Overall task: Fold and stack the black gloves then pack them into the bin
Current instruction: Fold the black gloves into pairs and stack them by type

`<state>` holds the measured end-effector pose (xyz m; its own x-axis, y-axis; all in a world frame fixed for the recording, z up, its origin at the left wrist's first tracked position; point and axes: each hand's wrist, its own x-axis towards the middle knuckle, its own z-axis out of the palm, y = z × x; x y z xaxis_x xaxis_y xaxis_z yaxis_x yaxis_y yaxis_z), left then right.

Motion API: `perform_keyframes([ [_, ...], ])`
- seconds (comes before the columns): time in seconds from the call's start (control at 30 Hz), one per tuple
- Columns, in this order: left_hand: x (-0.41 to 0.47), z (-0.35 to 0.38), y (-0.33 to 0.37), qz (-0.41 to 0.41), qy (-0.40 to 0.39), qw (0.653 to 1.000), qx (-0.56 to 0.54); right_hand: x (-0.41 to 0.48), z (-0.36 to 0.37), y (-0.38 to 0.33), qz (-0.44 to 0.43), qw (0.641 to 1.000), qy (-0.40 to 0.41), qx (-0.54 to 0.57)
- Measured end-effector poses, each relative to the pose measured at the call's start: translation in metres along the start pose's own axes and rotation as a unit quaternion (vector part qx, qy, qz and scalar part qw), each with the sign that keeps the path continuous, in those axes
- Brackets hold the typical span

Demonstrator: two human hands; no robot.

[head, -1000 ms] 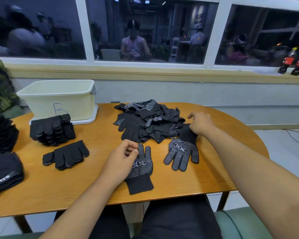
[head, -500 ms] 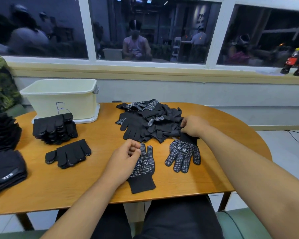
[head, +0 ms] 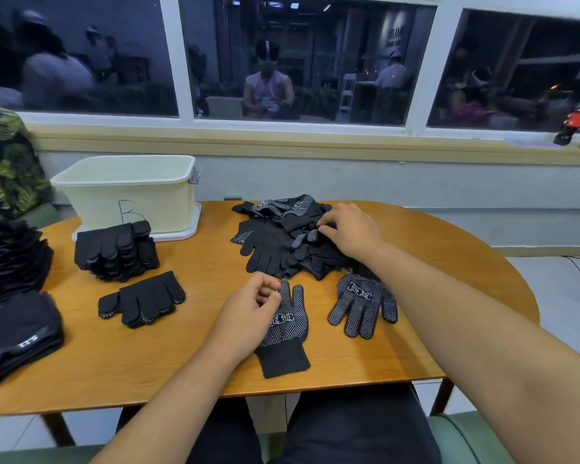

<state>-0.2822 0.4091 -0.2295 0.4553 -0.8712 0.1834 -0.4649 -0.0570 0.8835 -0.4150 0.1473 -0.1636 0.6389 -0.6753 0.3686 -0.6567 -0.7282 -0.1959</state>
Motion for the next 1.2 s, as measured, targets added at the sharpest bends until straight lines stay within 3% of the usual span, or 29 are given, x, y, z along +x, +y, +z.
perform_keyframes([
  [0.13,0.000,0.000,0.000,0.001,0.002,1.000,-0.011,0.007,-0.029,-0.020,0.055,0.966,0.092,0.236],
  [0.27,0.000,-0.001,0.002,-0.004,0.008,1.000,-0.020,0.008,-0.074,-0.043,0.056,0.929,0.129,0.342],
  [0.37,-0.001,-0.003,0.004,0.001,0.027,0.999,-0.032,0.005,-0.098,-0.058,0.052,0.884,0.102,0.452],
  [0.57,-0.002,-0.006,0.009,0.020,0.080,0.990,-0.117,-0.004,-0.110,-0.083,0.066,0.816,0.045,0.572],
  [0.7,-0.002,-0.007,0.007,0.051,0.080,0.986,-0.136,-0.012,-0.105,-0.096,0.081,0.787,0.014,0.612],
  [0.97,0.001,-0.004,0.007,0.050,0.039,0.989,-0.134,-0.032,-0.065,-0.114,0.069,0.724,-0.131,0.674],
  [1.2,-0.002,-0.009,0.013,0.004,0.132,0.961,-0.244,-0.033,-0.041,-0.095,0.179,0.740,-0.094,0.641],
])
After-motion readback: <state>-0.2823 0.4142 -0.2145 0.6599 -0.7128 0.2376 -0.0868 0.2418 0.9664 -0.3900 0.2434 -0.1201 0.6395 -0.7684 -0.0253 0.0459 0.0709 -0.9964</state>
